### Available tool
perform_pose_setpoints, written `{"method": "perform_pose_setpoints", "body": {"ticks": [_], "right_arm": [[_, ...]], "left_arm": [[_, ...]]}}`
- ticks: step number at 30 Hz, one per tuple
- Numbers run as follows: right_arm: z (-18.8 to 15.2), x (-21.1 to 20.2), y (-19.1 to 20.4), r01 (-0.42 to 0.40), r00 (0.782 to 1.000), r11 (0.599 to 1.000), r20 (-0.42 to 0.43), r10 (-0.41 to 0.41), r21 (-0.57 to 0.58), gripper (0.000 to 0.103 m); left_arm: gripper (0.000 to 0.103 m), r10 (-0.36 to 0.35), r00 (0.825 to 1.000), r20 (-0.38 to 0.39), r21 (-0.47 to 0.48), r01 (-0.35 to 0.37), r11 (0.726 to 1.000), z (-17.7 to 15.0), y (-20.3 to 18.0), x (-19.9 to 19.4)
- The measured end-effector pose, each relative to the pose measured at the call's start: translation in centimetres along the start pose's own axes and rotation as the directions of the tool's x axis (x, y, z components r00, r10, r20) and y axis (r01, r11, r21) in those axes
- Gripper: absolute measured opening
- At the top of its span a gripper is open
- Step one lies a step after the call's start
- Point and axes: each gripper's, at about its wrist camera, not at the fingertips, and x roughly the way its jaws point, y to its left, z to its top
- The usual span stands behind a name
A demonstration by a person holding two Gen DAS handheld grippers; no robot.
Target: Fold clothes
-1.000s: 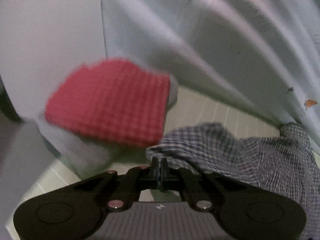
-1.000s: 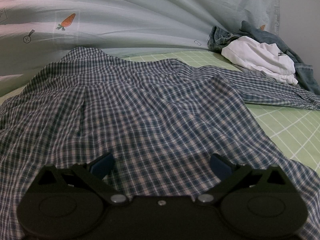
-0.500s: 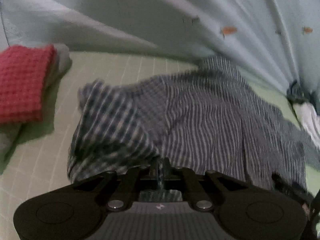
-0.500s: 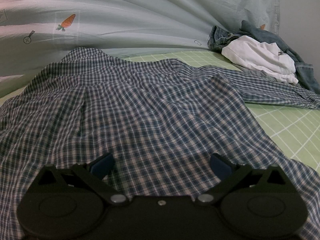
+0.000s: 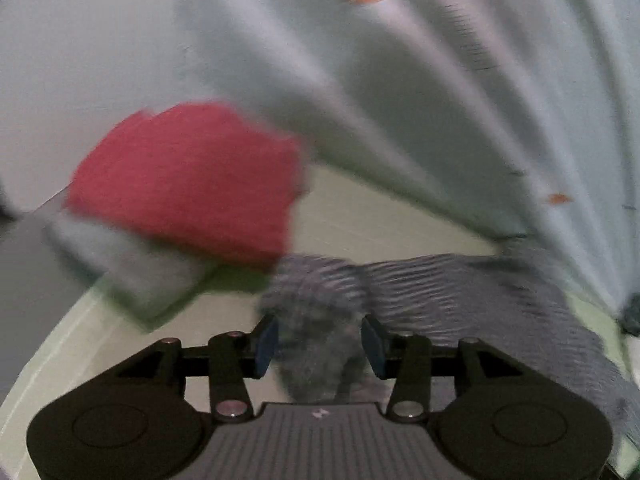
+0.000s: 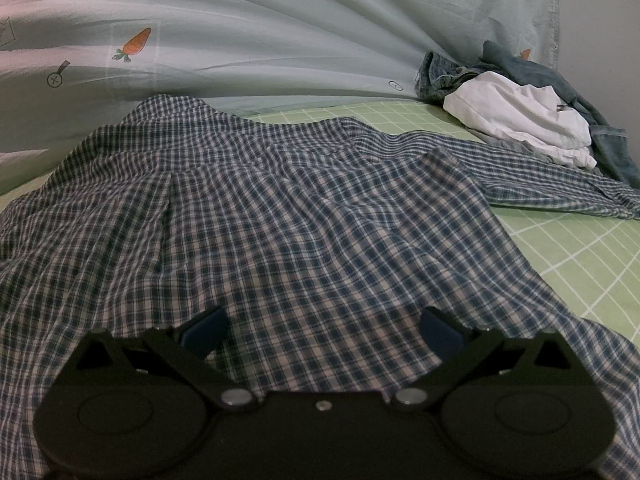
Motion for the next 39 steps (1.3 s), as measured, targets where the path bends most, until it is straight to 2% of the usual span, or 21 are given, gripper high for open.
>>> {"method": "perform_pose_setpoints", "body": {"ticks": [3, 6, 9, 11, 13, 15, 17, 18, 19, 20, 22, 24, 26, 30, 32, 33, 34, 35, 36, 37, 39], "right_arm": [[0.0, 0.0, -0.1, -0.001, 1.0, 1.0, 0.0, 0.001, -0.001, 0.103], [0.0, 0.0, -0.1, -0.002, 1.0, 1.0, 0.0, 0.002, -0.002, 0.103], [0.0, 0.0, -0.1, -0.003, 1.0, 1.0, 0.0, 0.003, -0.003, 0.103], [0.0, 0.0, -0.1, -0.004, 1.0, 1.0, 0.0, 0.004, -0.004, 0.103], [0.0, 0.0, -0.1, -0.004, 1.0, 1.0, 0.0, 0.004, -0.005, 0.103], [0.0, 0.0, -0.1, -0.005, 1.0, 1.0, 0.0, 0.005, -0.005, 0.103], [0.0, 0.0, -0.2, -0.007, 1.0, 1.0, -0.001, 0.007, -0.005, 0.103], [0.0, 0.0, -0.2, -0.007, 1.0, 1.0, -0.001, 0.007, -0.005, 0.103], [0.0, 0.0, -0.2, -0.007, 1.0, 1.0, -0.001, 0.007, -0.006, 0.103], [0.0, 0.0, -0.2, -0.007, 1.0, 1.0, -0.001, 0.007, -0.006, 0.103], [0.0, 0.0, -0.2, -0.007, 1.0, 1.0, -0.001, 0.007, -0.006, 0.103], [0.0, 0.1, -0.3, -0.007, 1.0, 1.0, -0.001, 0.007, -0.006, 0.103], [0.0, 0.1, -0.3, -0.007, 1.0, 1.0, -0.001, 0.007, -0.006, 0.103], [0.0, 0.1, -0.4, -0.008, 1.0, 1.0, -0.001, 0.008, -0.006, 0.103], [0.0, 0.1, -0.4, -0.008, 1.0, 1.0, -0.002, 0.008, -0.006, 0.103], [0.0, 0.1, -0.4, -0.008, 1.0, 1.0, -0.002, 0.008, -0.005, 0.103], [0.1, 0.1, -0.4, -0.008, 1.0, 1.0, -0.002, 0.008, -0.005, 0.103], [0.1, 0.1, -0.4, -0.008, 1.0, 1.0, -0.002, 0.008, -0.005, 0.103], [0.1, 0.1, -0.4, -0.008, 1.0, 1.0, -0.002, 0.008, -0.005, 0.103], [0.1, 0.2, -0.5, -0.009, 1.0, 1.0, -0.002, 0.009, -0.005, 0.103], [0.1, 0.2, -0.5, -0.01, 1.0, 1.0, -0.003, 0.01, -0.005, 0.103]], "left_arm": [[0.046, 0.062, 0.995, -0.077, -0.05, -0.066, 0.997, -0.5, 1.2, 2.0], [0.047, 0.018, 0.99, -0.14, -0.089, -0.031, 0.996, -1.4, 1.6, 2.9], [0.052, -0.024, 0.985, -0.172, -0.002, 0.024, 1.0, -2.2, -0.1, 3.2], [0.063, -0.033, 0.982, -0.185, 0.067, 0.046, 0.997, -2.7, -1.5, 3.6], [0.065, -0.042, 0.979, -0.199, 0.097, 0.063, 0.993, -3.1, -2.5, 4.5], [0.065, -0.009, 0.974, -0.227, 0.121, 0.037, 0.992, -3.6, -3.1, 5.6], [0.064, 0.065, 0.966, -0.252, 0.161, -0.024, 0.987, -3.9, -3.4, 6.9], [0.062, 0.106, 0.961, -0.257, 0.182, -0.06, 0.981, -3.8, -3.4, 7.4], [0.048, 0.144, 0.956, -0.255, 0.196, -0.095, 0.976, -3.8, -3.3, 7.7], [0.027, 0.175, 0.953, -0.249, 0.208, -0.124, 0.97, -3.7, -3.1, 7.8], [0.009, 0.235, 0.945, -0.226, 0.239, -0.18, 0.954, -3.4, -2.6, 7.5], [0.008, 0.324, 0.934, -0.15, 0.314, -0.266, 0.912, -3.1, -2.3, 6.3], [0.007, 0.423, 0.905, -0.035, 0.416, -0.372, 0.83, -3.1, -2.3, 4.7], [0.007, 0.544, 0.817, 0.19, 0.56, -0.545, 0.624, -3.5, -2.1, 2.0], [0.008, 0.566, 0.768, 0.299, 0.631, -0.604, 0.486, -4.6, -2.4, 1.2], [0.009, 0.568, 0.752, 0.334, 0.657, -0.618, 0.432, -5.2, -2.5, 1.1], [0.011, 0.569, 0.744, 0.35, 0.675, -0.621, 0.398, -5.9, -2.5, 1.1], [0.012, 0.572, 0.75, 0.334, 0.691, -0.607, 0.393, -6.5, -2.4, 1.3], [0.013, 0.575, 0.767, 0.284, 0.71, -0.571, 0.412, -6.9, -2.4, 1.6], [0.017, 0.572, 0.789, 0.224, 0.726, -0.527, 0.442, -7.2, -2.4, 1.9], [0.033, 0.559, 0.822, 0.105, 0.735, -0.443, 0.514, -7.8, -2.2, 2.5]]}}
